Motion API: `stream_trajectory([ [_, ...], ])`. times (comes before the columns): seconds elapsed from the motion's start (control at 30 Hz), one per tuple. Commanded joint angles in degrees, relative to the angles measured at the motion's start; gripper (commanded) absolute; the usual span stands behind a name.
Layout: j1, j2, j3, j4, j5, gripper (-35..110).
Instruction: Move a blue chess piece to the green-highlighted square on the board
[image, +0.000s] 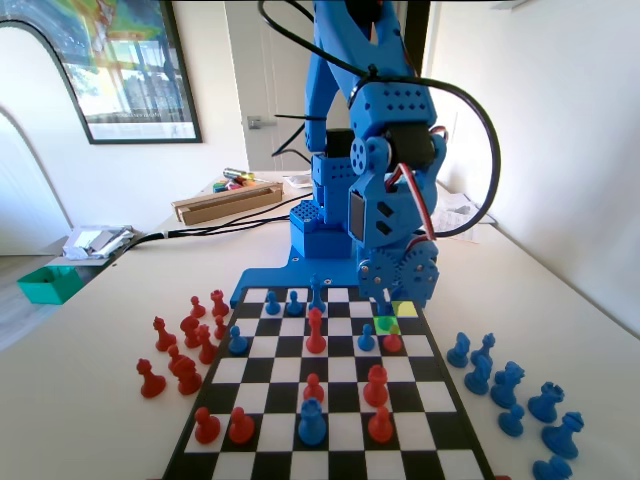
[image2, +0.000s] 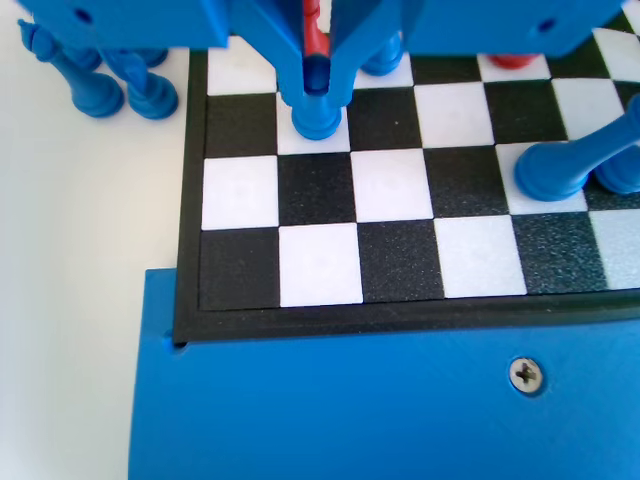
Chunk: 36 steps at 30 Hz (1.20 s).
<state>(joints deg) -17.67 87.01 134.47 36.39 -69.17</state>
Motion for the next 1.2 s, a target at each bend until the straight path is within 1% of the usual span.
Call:
stream_trajectory([
  [0.0, -0.44, 2.99, -1.93, 0.00, -0.26, 10],
  [0.27, -0.18, 4.39, -1.85, 1.14, -0.88, 20],
  [0.43, 0.70, 7.03, -3.69, 5.10, -0.97, 20],
  [0.63, 2.02, 13.10, -9.67, 15.47, -2.11, 18],
  [0.77, 3.16, 18.98, -15.82, 26.72, -5.10, 17],
  [0.93, 6.77, 26.72, -23.55, 38.85, -11.87, 13],
  [1.07, 10.37, 33.57, -27.69, 45.88, -19.16, 5],
  [1.17, 13.27, 39.55, -28.83, 48.96, -24.35, 3],
])
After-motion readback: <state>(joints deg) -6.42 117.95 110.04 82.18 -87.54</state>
